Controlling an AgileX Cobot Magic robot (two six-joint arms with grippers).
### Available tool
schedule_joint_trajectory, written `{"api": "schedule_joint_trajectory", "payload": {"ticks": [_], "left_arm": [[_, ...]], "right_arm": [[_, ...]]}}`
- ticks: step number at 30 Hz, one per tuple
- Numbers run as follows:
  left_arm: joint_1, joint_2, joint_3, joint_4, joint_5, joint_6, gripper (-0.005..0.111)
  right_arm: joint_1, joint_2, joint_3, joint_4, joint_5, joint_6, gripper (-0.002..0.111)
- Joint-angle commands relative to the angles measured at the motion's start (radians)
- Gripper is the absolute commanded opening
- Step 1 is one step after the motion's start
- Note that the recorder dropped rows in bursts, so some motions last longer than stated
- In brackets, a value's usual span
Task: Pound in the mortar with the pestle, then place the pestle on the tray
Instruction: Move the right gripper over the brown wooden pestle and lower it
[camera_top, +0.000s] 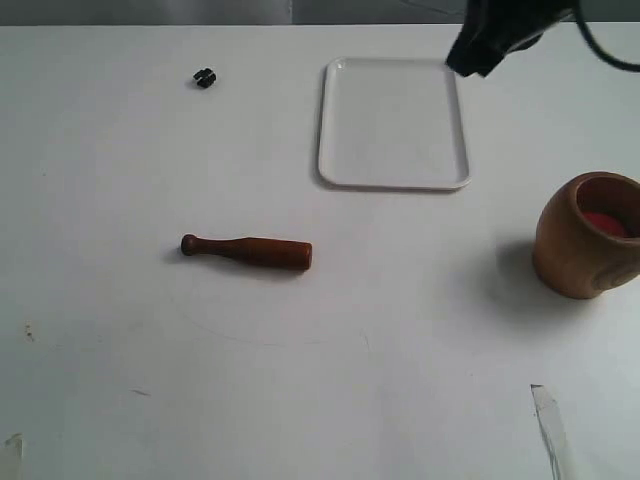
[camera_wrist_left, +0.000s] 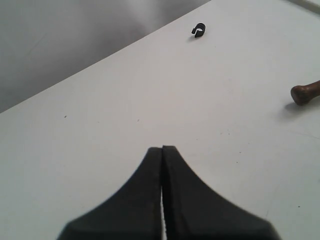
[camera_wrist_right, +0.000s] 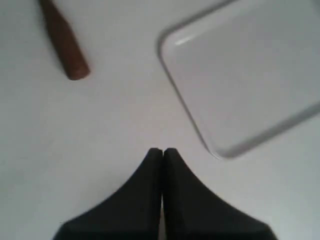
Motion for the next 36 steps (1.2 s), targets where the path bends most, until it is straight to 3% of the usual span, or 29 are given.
{"api": "schedule_joint_trajectory", "payload": {"ticks": [1, 6, 9, 16, 20, 23, 25, 27, 36], "left_arm": [[-0.008, -0.001, 0.001, -0.007, -0.003, -0.008, 0.000], [-0.008, -0.001, 0.001, -0.007, -0.003, -0.008, 0.000], [-0.008, -0.001, 0.001, -0.007, -0.003, -0.008, 0.000], [-0.008, -0.001, 0.001, -0.007, -0.003, -0.008, 0.000], [-0.008, -0.001, 0.001, -0.007, -0.003, -0.008, 0.000], [-0.008, -0.001, 0.001, -0.007, -0.003, -0.008, 0.000], [-0.008, -0.001, 0.001, -0.007, -0.003, -0.008, 0.000], [-0.008, -0.001, 0.001, -0.007, -0.003, -0.008, 0.000], [-0.008, -0.001, 0.001, -0.007, -0.003, -0.008, 0.000]], "right_arm": [[0.126, 0.045, -0.007, 0.010, 0.012, -0.053, 0.000], [0.263, 0.129, -0.007, 0.010, 0.009, -0.147, 0.000], [0.342, 0.202, -0.007, 0.010, -0.113, -0.211, 0.000], [0.434, 0.282, -0.007, 0.045, -0.228, -0.256, 0.002], [0.462, 0.327, -0.007, 0.036, -0.225, -0.259, 0.027], [0.474, 0.346, -0.007, 0.010, -0.258, -0.240, 0.068], [0.481, 0.351, -0.007, -0.039, -0.307, -0.171, 0.089], [0.494, 0.351, -0.007, -0.088, -0.333, -0.152, 0.093], [0.514, 0.356, -0.007, -0.114, -0.466, -0.072, 0.089]]}}
